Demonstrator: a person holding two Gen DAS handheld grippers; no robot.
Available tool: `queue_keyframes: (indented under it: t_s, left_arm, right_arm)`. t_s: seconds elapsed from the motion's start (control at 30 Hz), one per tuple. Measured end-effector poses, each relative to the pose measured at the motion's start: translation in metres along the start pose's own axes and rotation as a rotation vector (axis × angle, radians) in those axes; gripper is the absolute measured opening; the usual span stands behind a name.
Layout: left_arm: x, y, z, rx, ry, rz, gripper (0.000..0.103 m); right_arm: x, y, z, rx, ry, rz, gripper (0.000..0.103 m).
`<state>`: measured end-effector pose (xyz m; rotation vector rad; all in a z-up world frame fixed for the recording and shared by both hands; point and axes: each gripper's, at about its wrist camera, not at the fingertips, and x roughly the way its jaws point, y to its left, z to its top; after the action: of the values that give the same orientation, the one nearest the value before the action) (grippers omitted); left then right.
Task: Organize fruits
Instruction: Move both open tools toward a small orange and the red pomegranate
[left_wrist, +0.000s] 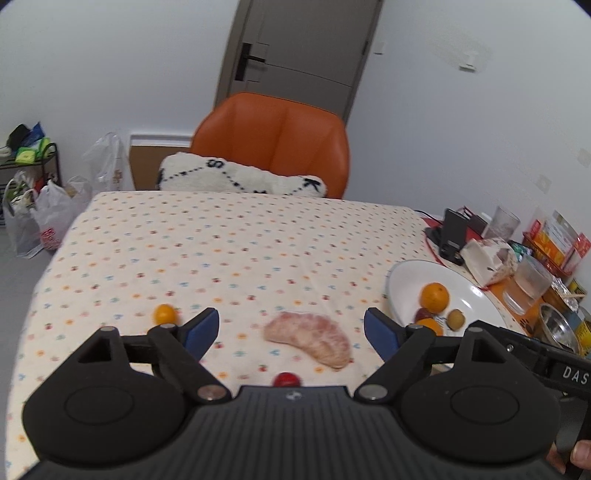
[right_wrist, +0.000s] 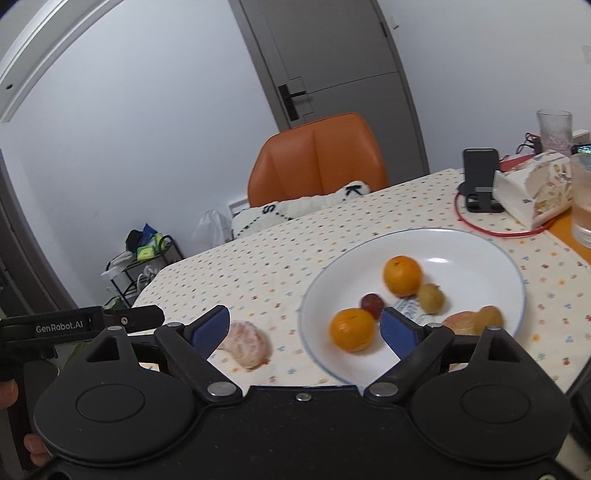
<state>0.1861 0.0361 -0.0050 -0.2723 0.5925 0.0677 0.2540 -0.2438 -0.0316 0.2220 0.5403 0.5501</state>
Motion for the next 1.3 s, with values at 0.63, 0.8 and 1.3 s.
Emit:
queue_keyframes:
  t_s: [0.63, 0.8, 1.3]
  left_arm:
    - [-0.01, 0.053, -0.015, -0.054, -0.019, 0.026, 0.084]
    - [-0.006, 0.061, -0.019, -0.06, -0.012, 0.024, 0.082]
    - [0.02, 0.071, -0.03, -0.054, 0.019, 0.018, 0.061]
  right_arm:
    - [0.025, 0.05, -0.017, -0.059, 0.072, 0.052, 0.089]
    - [0.032, 0.061, -0.022, -0.075, 0.09, 0.056, 0.089]
    - [0.059, 0.077, -0.036, -0.095, 0.156, 0.065, 0.082]
